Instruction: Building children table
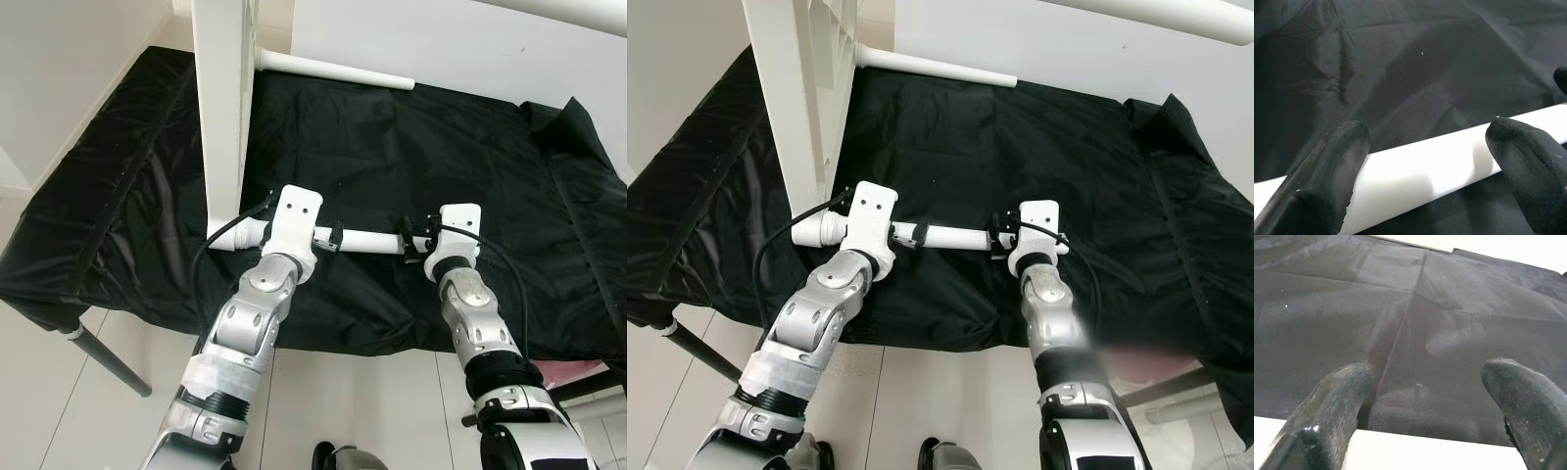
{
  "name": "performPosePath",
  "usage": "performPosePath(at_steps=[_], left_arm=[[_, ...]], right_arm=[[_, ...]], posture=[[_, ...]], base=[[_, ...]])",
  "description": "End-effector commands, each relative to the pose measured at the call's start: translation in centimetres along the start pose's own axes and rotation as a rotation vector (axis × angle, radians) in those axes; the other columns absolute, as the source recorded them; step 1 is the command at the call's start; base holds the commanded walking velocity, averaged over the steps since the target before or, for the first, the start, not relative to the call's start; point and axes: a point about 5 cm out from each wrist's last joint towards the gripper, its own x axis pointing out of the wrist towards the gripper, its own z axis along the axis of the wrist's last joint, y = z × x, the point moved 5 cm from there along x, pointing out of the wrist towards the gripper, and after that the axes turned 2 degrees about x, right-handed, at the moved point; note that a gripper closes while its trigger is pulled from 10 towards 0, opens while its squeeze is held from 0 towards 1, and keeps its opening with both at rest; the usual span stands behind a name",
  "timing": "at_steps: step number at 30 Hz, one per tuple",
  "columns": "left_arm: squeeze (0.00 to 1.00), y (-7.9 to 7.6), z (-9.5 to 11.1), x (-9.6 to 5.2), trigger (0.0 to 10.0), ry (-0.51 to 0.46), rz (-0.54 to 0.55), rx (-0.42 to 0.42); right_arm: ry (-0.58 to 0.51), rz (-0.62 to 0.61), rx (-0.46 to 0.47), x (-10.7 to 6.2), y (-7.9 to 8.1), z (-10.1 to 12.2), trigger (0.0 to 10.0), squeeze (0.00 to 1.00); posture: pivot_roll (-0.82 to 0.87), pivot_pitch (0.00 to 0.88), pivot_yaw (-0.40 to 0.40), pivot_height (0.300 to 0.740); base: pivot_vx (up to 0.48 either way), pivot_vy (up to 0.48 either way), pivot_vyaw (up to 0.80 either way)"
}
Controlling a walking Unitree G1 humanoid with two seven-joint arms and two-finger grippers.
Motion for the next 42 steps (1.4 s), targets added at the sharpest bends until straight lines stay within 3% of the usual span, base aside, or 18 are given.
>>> performPosePath(at_steps=[1, 6, 13, 21, 28, 42], left_arm=[[0.0, 1.0, -0.8, 0.2, 10.0, 0.038, 0.124, 0.005], [0.0, 1.2, -0.9, 0.5, 10.0, 0.049, 0.154, 0.007], [0.0, 2.1, -1.5, 1.7, 10.0, 0.116, 0.277, 0.033], [0.0, 2.2, -2.0, 2.1, 10.0, 0.164, 0.287, 0.003], [0.0, 2.6, -4.5, 2.0, 10.0, 0.304, 0.286, -0.05], [0.0, 3.8, -6.1, 0.5, 10.0, 0.418, 0.311, -0.043]], right_arm=[[0.042, -0.011, 0.009, -0.2, -0.4, -1.1, 10.0, 0.0], [0.045, -0.014, 0.007, -0.1, -0.4, -1.1, 10.0, 0.0], [0.064, 0.008, 0.006, 0.1, 0.1, -1.4, 10.0, 0.0], [0.083, 0.029, -0.003, -0.3, 0.3, -1.9, 10.0, 0.0], [0.094, 0.047, -0.017, -0.8, 0.4, -2.4, 10.0, 0.0], [0.102, 0.052, -0.03, -2.7, -0.3, -3.3, 10.0, 0.0]], posture=[[0.0, 0.171, -0.077, 0.74], [0.0, 0.17, -0.075, 0.74], [0.0, 0.172, -0.07, 0.74], [-0.01, 0.174, -0.068, 0.74], [-0.01, 0.181, -0.063, 0.74], [-0.01, 0.185, -0.052, 0.74]], base=[[0.0, 0.0, 0.0], [0.0, 0.0, 0.0], [0.0, 0.0, 0.0], [0.0, 0.0, 0.0], [0.0, 0.0, 0.0], [0.0, 0.0, 0.0]])
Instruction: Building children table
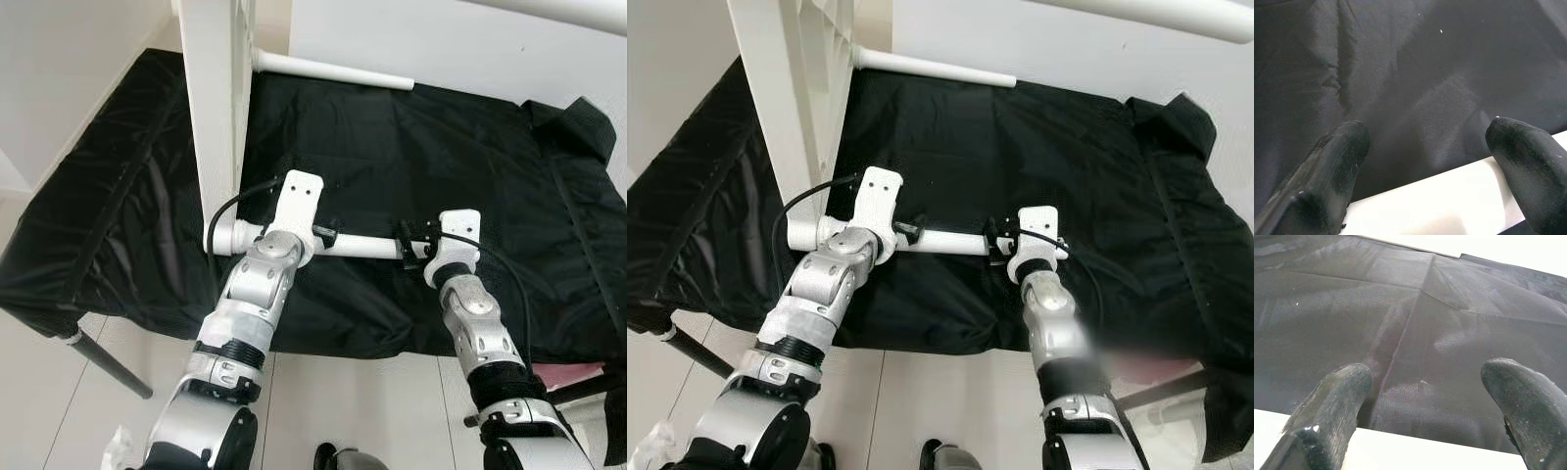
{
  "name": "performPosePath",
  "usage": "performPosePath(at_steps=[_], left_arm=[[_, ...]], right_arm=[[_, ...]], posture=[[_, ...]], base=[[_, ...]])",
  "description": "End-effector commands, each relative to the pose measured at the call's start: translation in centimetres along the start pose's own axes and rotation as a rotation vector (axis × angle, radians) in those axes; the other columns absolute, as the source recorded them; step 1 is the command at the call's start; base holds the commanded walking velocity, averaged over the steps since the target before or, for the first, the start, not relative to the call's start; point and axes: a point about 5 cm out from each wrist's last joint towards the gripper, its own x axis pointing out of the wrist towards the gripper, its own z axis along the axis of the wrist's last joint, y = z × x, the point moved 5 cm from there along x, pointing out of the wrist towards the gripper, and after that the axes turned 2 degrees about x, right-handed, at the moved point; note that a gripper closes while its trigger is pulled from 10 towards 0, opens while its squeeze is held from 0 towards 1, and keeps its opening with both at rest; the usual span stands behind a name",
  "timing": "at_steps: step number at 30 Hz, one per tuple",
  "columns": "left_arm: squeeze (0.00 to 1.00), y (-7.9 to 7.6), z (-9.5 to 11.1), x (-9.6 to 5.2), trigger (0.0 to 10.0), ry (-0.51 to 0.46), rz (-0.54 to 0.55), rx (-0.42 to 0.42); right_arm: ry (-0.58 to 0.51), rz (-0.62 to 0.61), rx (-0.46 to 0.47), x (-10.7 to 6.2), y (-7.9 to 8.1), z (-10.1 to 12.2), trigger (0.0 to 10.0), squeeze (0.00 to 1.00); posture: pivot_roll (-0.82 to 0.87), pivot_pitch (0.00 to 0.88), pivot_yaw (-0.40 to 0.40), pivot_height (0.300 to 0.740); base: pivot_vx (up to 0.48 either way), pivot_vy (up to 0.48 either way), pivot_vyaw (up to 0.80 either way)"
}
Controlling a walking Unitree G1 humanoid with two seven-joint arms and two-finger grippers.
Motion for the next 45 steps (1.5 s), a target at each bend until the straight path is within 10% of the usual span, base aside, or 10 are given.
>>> performPosePath(at_steps=[1, 28, 45], left_arm=[[0.0, 2.1, -5.4, -0.4, 10.0, 0.202, 0.241, -0.034], [0.0, 0.3, -7.2, -4.9, 10.0, 0.257, 0.033, -0.067], [0.0, -2.4, -4.4, -5.4, 10.0, 0.087, -0.117, 0.137]], right_arm=[[0.109, -0.011, -0.004, -1.3, -0.6, -2.9, 10.0, 0.0], [0.104, 0.012, -0.018, -2.1, -0.4, -2.9, 10.0, 0.0], [0.075, 0.026, 0.012, -3.2, -0.4, -3.0, 10.0, 0.0]], posture=[[-0.01, 0.185, -0.052, 0.74], [0.01, 0.19, -0.049, 0.74], [0.02, 0.179, -0.051, 0.74]], base=[[0.0, 0.0, 0.0], [0.0, 0.0, 0.0], [0.0, 0.0, 0.0]])
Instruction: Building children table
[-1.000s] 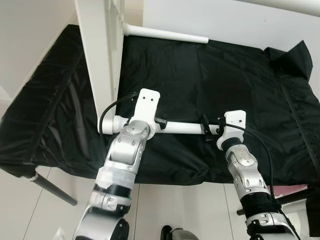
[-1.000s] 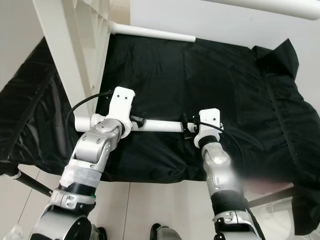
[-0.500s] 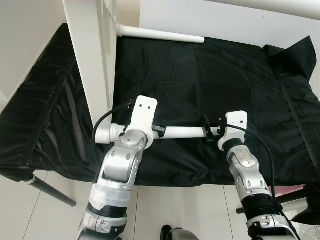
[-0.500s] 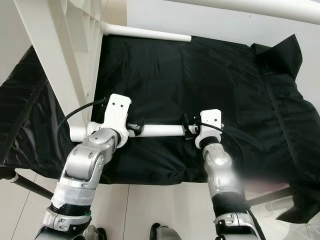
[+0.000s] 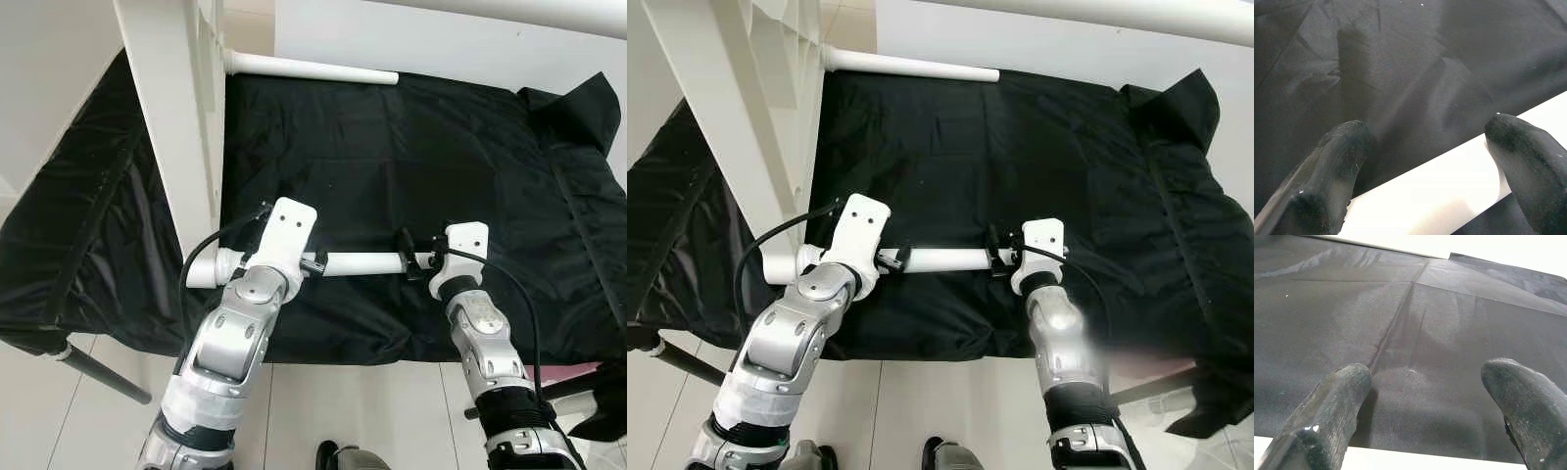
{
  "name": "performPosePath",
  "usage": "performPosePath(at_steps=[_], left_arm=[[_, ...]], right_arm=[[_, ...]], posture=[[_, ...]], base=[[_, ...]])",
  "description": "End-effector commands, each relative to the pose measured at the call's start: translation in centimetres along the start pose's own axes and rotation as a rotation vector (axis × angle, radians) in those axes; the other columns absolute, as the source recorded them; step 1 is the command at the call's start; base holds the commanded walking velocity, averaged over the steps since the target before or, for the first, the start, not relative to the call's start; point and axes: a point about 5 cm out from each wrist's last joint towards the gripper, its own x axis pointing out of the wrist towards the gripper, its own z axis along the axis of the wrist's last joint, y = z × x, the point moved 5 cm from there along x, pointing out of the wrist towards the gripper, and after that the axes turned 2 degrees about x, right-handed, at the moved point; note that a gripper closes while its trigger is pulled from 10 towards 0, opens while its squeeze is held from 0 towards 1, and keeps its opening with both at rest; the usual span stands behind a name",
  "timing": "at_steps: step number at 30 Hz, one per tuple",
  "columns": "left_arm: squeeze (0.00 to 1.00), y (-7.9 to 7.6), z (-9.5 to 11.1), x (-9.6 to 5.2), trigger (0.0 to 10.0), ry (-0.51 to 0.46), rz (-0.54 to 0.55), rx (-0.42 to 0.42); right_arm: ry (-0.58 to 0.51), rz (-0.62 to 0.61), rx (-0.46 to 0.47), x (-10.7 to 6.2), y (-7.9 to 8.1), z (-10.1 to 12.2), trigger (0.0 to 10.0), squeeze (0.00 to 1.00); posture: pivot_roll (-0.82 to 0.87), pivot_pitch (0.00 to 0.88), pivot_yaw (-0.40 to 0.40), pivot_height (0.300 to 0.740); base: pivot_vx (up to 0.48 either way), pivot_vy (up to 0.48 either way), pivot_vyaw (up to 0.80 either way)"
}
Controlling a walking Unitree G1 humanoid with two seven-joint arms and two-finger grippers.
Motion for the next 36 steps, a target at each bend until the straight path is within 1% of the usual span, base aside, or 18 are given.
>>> performPosePath(at_steps=[1, 4, 6, 9, 10, 11, 13, 17, 25, 32, 36], left_arm=[[0.0, -1.1, -2.8, 0.4, 10.0, 0.107, -0.073, 0.002], [0.0, -1.2, -2.2, 0.4, 10.0, 0.086, -0.075, 0.005], [0.0, -1.1, -1.9, 0.5, 10.0, 0.076, -0.067, 0.022], [0.0, -1.1, -1.9, 0.5, 10.0, 0.074, -0.065, 0.025], [0.0, -0.9, -1.5, 0.6, 10.0, 0.053, -0.057, 0.025], [0.0, -0.9, -1.5, 0.6, 10.0, 0.053, -0.057, 0.025], [0.0, -0.7, -1.2, 0.7, 10.0, 0.041, -0.051, 0.024], [0.0, -0.1, 0.2, 0.9, 10.0, -0.017, -0.024, 0.017], [0.0, 0.1, 0.7, 1.0, 10.0, -0.039, -0.012, 0.032], [0.0, -0.2, 1.0, 1.0, 10.0, -0.052, -0.024, 0.035], [0.0, -0.5, 1.2, 1.1, 10.0, -0.073, -0.05, 0.019]], right_arm=[[0.109, -0.004, 0.017, -1.2, -0.2, -2.9, 10.0, 0.0], [0.114, -0.015, 0.022, -1.7, -0.4, -3.1, 10.0, 0.0], [0.122, -0.029, 0.037, -2.2, -0.4, -3.4, 10.0, 0.0], [0.122, -0.031, 0.039, -2.3, -0.4, -3.5, 10.0, 0.0], [0.125, -0.039, 0.052, -2.5, -0.4, -3.6, 10.0, 0.0], [0.125, -0.039, 0.052, -2.5, -0.4, -3.6, 10.0, 0.0], [0.125, -0.039, 0.058, -2.7, -0.2, -3.6, 10.0, 0.0], [0.125, -0.008, 0.093, -3.5, 1.7, -3.6, 10.0, 0.0], [0.14, 0.015, 0.117, -4.3, 2.9, -3.8, 10.0, 0.0], [0.144, 0.018, 0.116, -4.7, 3.1, -3.8, 10.0, 0.0], [0.122, 0.02, 0.12, -4.5, 3.0, -3.3, 10.0, 0.0]], posture=[[0.02, 0.179, -0.051, 0.74], [0.01, 0.179, -0.055, 0.74], [0.01, 0.179, -0.055, 0.74], [0.01, 0.179, -0.055, 0.74], [0.01, 0.173, -0.061, 0.74], [0.01, 0.173, -0.061, 0.74], [0.01, 0.173, -0.061, 0.74], [0.0, 0.165, -0.066, 0.74], [0.0, 0.16, -0.071, 0.74], [0.0, 0.159, -0.073, 0.74], [0.0, 0.159, -0.071, 0.74]], base=[[0.0, 0.0, 0.0], [0.0, 0.0, 0.0], [0.0, 0.0, 0.0], [0.0, 0.0, 0.0], [0.0, 0.0, 0.0], [0.0, 0.0, 0.0], [0.0, 0.0, 0.0], [0.0, 0.0, 0.0], [0.0, 0.0, 0.0], [0.0, 0.0, 0.0], [0.0, 0.0, 0.0]])
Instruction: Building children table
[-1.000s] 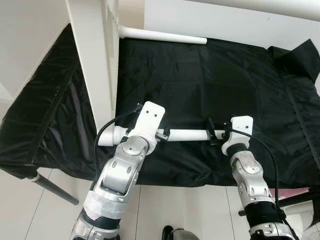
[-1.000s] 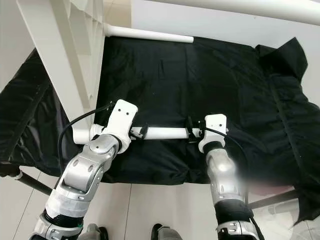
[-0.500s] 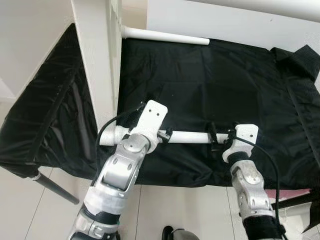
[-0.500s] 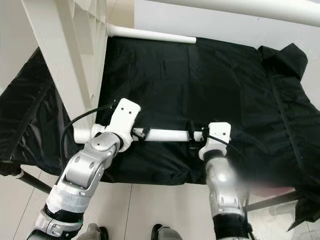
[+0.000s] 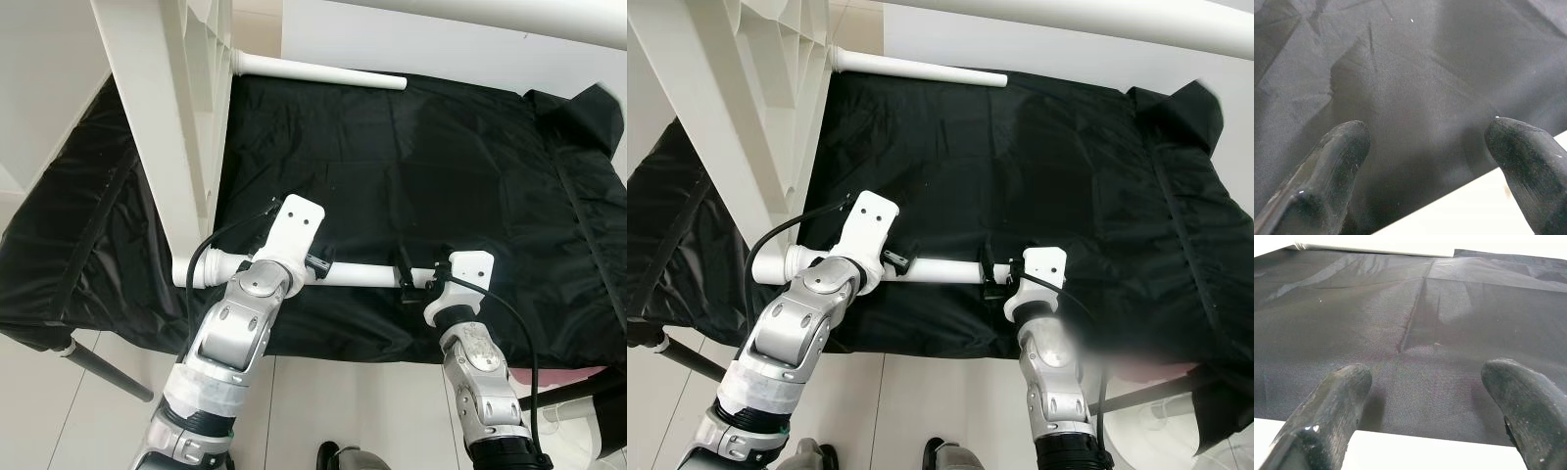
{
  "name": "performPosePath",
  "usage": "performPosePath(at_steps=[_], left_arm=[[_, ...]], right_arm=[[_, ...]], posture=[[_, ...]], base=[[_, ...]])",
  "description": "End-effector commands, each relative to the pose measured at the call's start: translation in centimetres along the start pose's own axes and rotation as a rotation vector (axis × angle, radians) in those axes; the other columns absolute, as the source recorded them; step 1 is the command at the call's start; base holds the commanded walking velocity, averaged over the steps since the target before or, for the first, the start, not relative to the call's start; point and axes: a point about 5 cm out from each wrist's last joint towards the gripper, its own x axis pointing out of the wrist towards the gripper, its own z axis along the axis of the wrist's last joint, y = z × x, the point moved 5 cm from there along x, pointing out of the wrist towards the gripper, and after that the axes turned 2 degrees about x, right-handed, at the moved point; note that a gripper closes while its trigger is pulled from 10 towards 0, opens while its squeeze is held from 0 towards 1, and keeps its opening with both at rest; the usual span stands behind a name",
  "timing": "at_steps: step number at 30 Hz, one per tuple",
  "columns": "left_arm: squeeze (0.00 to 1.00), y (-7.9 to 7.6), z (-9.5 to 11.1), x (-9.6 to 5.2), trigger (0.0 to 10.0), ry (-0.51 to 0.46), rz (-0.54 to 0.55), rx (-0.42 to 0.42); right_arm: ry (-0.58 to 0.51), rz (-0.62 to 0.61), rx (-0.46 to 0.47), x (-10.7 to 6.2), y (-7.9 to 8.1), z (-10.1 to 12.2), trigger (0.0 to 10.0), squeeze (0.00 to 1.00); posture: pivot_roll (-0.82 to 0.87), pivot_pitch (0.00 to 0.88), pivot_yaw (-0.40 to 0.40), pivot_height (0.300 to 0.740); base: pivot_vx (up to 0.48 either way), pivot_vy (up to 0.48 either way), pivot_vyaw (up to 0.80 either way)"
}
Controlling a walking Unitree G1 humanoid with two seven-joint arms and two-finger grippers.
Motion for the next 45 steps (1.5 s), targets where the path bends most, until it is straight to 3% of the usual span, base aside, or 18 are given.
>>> performPosePath(at_steps=[1, 7, 11, 15, 18, 22, 26, 28, 35, 45], left_arm=[[0.0, -0.9, 0.5, 0.0, 10.0, -0.033, -0.049, -0.013], [0.0, -2.6, 2.2, -0.9, 10.0, -0.142, -0.154, -0.017], [0.0, -4.5, 3.1, -2.2, 10.0, -0.252, -0.231, 0.07], [0.0, -5.2, 2.8, -3.2, 10.0, -0.29, -0.285, 0.034], [0.0, -5.4, 1.9, -3.4, 10.0, -0.285, -0.294, 0.051], [0.0, -5.3, 0.9, -3.4, 10.0, -0.275, -0.286, 0.063], [0.0, -4.1, -0.1, -3.4, 10.0, -0.297, -0.196, 0.076], [0.0, -2.5, -0.4, -3.4, 10.0, -0.327, -0.101, 0.084], [0.0, -0.5, 0.9, -3.5, 10.0, -0.404, 0.0, 0.028], [0.0, -1.7, 0.9, -3.4, 10.0, -0.446, -0.053, 0.001]], right_arm=[[0.099, 0.031, 0.012, -0.8, 0.5, -2.6, 10.0, 0.0], [0.005, 0.027, -0.013, 0.0, -0.1, -0.6, 10.0, 0.0], [-0.045, -0.009, -0.033, 0.8, -1.2, 0.6, 10.0, 0.0], [-0.066, -0.018, -0.052, 1.4, -1.6, 1.2, 10.0, 0.0], [-0.088, -0.029, -0.072, 1.6, -1.8, 1.7, 10.0, 0.0], [-0.116, -0.046, -0.102, 1.8, -2.0, 2.2, 10.0, 0.0], [-0.163, -0.066, -0.12, 2.0, -2.1, 3.0, 10.0, 0.0], [-0.174, -0.09, -0.119, 2.0, -2.3, 3.3, 10.0, 0.0], [-0.181, -0.096, -0.085, 1.5, -1.8, 3.3, 10.0, 0.0], [-0.184, -0.099, -0.072, 1.4, -1.1, 3.0, 10.0, 0.0]], posture=[[0.0, 0.164, -0.068, 0.74], [0.0, 0.167, -0.071, 0.74], [0.01, 0.165, -0.08, 0.74], [0.01, 0.164, -0.082, 0.74], [0.02, 0.16, -0.088, 0.74], [0.02, 0.159, -0.086, 0.74], [0.02, 0.158, -0.088, 0.74], [0.02, 0.155, -0.09, 0.74], [0.02, 0.151, -0.089, 0.74], [0.01, 0.136, -0.077, 0.74]], base=[[0.0, 0.0, 0.0], [0.0, 0.0, 0.0], [0.0, 0.0, 0.0], [0.0, 0.0, 0.0], [0.0, 0.0, 0.0], [0.0, 0.0, 0.0], [0.0, 0.0, 0.0], [0.0, 0.0, 0.0], [0.0, 0.0, 0.0], [0.0, 0.0, 0.0]])
